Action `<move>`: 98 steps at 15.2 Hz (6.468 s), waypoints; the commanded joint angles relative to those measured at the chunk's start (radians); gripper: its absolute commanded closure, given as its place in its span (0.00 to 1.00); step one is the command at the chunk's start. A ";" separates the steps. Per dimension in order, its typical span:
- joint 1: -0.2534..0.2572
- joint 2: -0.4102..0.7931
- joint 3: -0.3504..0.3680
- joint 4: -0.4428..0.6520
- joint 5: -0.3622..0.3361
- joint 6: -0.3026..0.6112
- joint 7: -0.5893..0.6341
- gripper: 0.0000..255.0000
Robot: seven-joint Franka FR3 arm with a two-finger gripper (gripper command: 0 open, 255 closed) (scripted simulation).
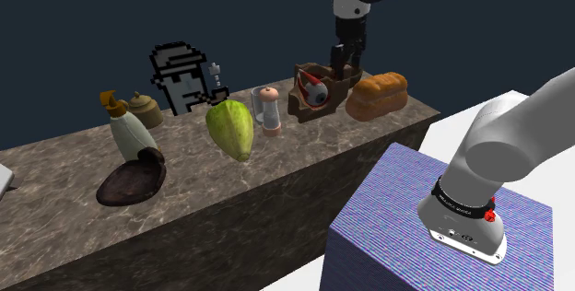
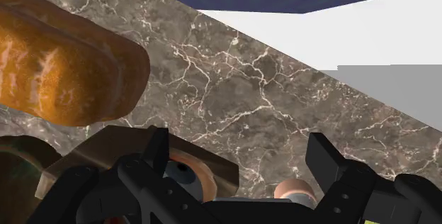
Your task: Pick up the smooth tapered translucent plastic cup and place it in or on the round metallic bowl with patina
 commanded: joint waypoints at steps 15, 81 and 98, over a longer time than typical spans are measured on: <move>0.020 0.625 0.013 0.456 0.007 0.182 -0.059 0.00; 0.046 1.019 0.028 1.232 0.004 -0.193 -0.106 1.00; -0.182 0.888 -0.056 1.096 0.037 -0.178 -0.409 1.00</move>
